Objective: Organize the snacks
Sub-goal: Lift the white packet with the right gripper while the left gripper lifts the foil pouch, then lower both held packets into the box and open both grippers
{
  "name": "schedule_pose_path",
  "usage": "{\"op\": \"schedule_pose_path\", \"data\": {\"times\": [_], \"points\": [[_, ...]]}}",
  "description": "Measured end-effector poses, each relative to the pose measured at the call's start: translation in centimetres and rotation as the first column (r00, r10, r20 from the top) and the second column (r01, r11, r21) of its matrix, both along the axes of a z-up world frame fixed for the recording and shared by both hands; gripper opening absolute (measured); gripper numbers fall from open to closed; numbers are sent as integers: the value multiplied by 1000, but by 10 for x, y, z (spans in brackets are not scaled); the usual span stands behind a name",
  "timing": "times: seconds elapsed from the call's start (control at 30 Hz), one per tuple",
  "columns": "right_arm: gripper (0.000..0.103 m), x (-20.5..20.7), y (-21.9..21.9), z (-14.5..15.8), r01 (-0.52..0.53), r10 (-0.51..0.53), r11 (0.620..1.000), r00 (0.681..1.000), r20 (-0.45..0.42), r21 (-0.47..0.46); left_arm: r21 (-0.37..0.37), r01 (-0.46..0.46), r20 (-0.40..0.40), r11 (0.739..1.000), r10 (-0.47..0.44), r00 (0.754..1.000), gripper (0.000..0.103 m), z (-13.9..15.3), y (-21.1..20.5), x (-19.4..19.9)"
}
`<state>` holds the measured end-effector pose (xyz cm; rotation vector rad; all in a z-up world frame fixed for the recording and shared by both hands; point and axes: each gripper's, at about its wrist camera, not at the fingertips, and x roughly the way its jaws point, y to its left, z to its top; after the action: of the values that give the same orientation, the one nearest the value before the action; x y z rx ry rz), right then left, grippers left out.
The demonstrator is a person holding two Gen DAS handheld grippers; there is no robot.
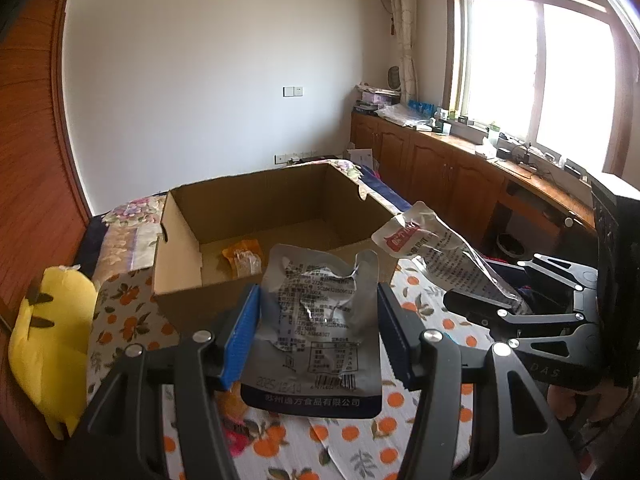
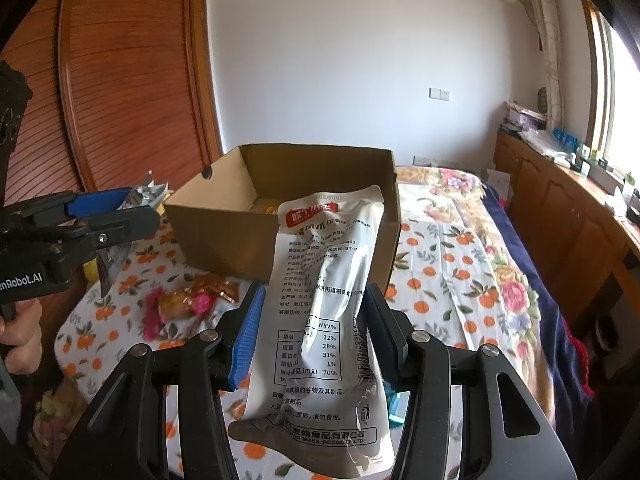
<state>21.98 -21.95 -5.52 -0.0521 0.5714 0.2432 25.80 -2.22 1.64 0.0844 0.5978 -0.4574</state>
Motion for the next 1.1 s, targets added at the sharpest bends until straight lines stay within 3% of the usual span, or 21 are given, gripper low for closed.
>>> {"op": "schedule_pose_path", "data": {"times": [0.7,1.1], "points": [[51,119,6,19,-38,38,999,999,4,-9,-15,-39,-27,999,39,999,57,-16,5,123],[51,180,14,0,-57,56,998,998,-36,-3,-5,-61,-80,998,61,995,57,-45,-3,181]]}}
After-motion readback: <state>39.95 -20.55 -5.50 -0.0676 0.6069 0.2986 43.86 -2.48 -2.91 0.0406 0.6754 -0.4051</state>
